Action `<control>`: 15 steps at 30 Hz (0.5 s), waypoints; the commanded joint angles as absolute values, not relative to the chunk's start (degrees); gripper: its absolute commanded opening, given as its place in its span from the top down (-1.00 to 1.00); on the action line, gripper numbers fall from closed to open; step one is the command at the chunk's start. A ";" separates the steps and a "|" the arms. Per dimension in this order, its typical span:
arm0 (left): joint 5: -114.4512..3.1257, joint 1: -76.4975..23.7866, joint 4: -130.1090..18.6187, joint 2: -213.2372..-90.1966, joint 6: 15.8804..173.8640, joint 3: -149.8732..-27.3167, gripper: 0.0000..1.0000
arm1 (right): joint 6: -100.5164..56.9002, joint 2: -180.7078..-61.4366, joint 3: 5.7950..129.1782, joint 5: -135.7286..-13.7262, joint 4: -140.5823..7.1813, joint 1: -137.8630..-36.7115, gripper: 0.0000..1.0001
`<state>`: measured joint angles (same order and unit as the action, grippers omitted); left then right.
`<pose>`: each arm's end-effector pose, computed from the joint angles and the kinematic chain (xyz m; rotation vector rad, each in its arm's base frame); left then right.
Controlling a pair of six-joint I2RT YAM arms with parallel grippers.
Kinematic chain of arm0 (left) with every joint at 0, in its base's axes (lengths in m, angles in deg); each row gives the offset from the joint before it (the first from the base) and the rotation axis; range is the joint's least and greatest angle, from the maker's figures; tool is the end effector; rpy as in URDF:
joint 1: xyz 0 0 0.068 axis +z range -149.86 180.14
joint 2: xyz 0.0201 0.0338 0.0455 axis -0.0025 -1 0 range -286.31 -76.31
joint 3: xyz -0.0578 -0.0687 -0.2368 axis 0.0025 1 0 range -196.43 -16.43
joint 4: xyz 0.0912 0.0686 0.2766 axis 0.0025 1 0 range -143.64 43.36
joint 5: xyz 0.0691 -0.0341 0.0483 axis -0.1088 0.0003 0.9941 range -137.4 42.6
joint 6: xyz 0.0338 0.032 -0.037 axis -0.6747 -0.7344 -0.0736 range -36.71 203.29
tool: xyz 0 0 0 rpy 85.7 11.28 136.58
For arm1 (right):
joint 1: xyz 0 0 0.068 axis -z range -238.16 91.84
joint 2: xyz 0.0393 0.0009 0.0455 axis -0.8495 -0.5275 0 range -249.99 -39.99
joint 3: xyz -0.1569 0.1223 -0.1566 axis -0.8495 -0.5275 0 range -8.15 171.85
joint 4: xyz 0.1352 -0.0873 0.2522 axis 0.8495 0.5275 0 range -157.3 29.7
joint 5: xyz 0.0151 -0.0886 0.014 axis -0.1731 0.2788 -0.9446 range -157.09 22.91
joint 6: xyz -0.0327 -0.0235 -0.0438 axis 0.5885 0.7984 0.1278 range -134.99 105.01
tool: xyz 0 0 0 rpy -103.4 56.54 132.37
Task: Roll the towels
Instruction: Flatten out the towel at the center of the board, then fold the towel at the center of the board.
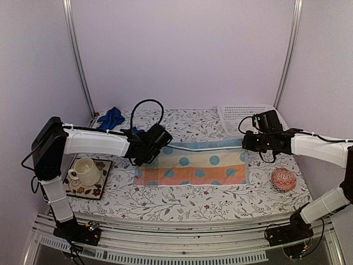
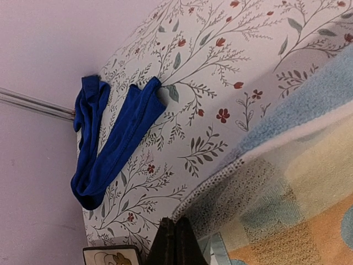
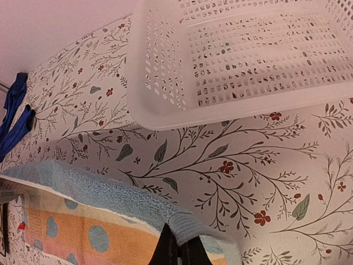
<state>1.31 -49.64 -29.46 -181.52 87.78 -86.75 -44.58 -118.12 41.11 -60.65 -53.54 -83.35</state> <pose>0.2863 -0.2881 0.1468 0.5993 2.1596 0.6151 0.3049 0.1380 0.1874 0.1471 2.3310 0.3547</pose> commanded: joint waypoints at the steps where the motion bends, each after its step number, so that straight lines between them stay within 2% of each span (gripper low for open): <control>1: 5.23 -48.23 -36.01 -181.28 83.47 -87.53 1.00 | -43.08 -121.26 44.88 -62.73 -58.11 -82.37 0.96; 15: 1.50 -50.94 -35.34 -175.04 87.33 -76.64 1.00 | -41.97 -117.50 40.91 -71.89 -52.49 -81.62 0.95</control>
<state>2.49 -49.61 -36.01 -177.19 85.07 -79.04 -43.40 -119.63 41.85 -69.41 -55.68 -82.10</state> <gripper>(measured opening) 0.007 0.024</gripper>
